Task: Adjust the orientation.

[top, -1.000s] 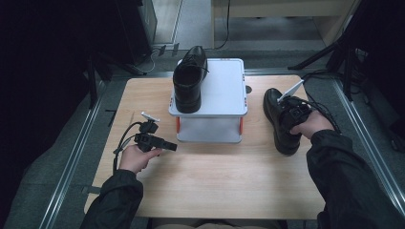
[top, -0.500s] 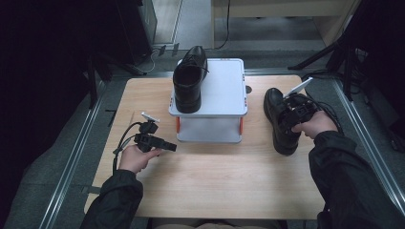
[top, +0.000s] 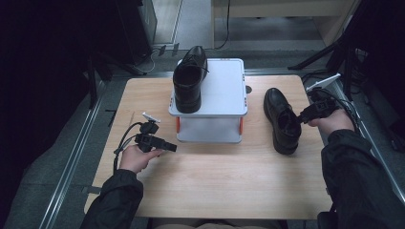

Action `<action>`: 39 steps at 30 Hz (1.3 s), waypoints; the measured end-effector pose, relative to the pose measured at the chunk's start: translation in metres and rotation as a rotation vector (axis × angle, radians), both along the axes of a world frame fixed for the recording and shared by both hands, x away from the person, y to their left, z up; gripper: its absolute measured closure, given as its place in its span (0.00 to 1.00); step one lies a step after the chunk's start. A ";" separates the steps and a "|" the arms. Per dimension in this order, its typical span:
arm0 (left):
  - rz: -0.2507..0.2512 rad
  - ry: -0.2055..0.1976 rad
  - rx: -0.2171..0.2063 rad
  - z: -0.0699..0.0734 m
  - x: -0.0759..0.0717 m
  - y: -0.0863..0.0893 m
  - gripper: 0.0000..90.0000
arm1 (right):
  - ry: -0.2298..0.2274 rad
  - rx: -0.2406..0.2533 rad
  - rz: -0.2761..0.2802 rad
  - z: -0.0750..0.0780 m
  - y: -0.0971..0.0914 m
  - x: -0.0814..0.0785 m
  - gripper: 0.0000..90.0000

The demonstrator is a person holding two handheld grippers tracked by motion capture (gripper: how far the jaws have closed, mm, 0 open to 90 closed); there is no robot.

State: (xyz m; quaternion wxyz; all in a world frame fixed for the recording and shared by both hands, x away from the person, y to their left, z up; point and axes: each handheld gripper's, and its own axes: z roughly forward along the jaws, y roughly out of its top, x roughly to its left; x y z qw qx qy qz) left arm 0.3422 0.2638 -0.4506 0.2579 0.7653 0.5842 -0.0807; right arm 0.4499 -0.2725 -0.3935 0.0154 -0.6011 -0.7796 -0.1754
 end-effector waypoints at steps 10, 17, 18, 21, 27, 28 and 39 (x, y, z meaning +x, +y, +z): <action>-0.001 -0.001 0.003 0.000 0.000 0.000 0.51 | 0.063 -0.017 -0.025 -0.029 0.006 0.013 0.74; -0.004 -0.001 0.007 0.000 0.000 0.000 0.51 | 0.100 -0.035 -0.048 -0.044 0.009 0.019 0.77; -0.005 0.000 0.008 0.000 0.000 0.000 0.51 | 0.104 -0.036 -0.042 -0.046 0.009 0.020 0.77; -0.003 -0.001 0.007 0.000 0.000 -0.001 0.51 | 0.118 -0.042 -0.045 -0.051 0.010 0.021 0.81; -0.001 -0.001 0.005 0.000 0.000 0.000 0.51 | 0.152 -0.044 -0.066 -0.047 0.008 0.026 0.90; -0.001 -0.001 0.006 0.000 0.000 0.000 0.51 | 0.154 -0.047 -0.068 -0.047 0.009 0.026 0.91; 0.006 -0.002 0.003 0.000 -0.001 0.002 0.51 | 0.223 -0.029 -0.128 -0.028 0.006 0.037 0.97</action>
